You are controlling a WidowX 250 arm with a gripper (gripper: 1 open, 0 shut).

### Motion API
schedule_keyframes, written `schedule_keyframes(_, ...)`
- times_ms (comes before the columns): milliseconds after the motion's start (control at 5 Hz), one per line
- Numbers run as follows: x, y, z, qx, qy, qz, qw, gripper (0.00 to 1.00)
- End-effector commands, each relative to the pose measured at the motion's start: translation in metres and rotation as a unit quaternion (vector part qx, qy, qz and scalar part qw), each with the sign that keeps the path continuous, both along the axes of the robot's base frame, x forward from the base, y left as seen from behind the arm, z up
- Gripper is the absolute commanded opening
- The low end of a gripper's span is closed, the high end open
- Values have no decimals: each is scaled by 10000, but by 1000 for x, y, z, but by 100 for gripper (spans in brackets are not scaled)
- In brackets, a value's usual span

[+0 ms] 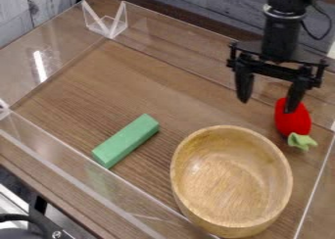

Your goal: Move the red object to the left side of the table

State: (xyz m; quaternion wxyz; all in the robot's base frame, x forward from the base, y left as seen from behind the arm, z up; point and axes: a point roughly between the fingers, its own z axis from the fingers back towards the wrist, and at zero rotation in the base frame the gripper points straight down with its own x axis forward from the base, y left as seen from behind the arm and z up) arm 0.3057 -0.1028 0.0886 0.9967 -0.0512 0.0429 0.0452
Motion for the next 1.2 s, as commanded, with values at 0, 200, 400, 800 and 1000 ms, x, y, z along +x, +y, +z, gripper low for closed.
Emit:
schedule_keyframes(0,13,-14,13,-172,-412,105,9989,100)
schedule_keyframes(200,19,-22,11,-253,-545,240,9979,100)
schedule_keyframes(400,25,-28,8,-286,-648,328,9970,100)
schedule_keyframes(800,37,-38,0,-319,-814,469,9951,100)
schedule_keyframes(1000,42,-40,-3,-323,-857,542,9943,100)
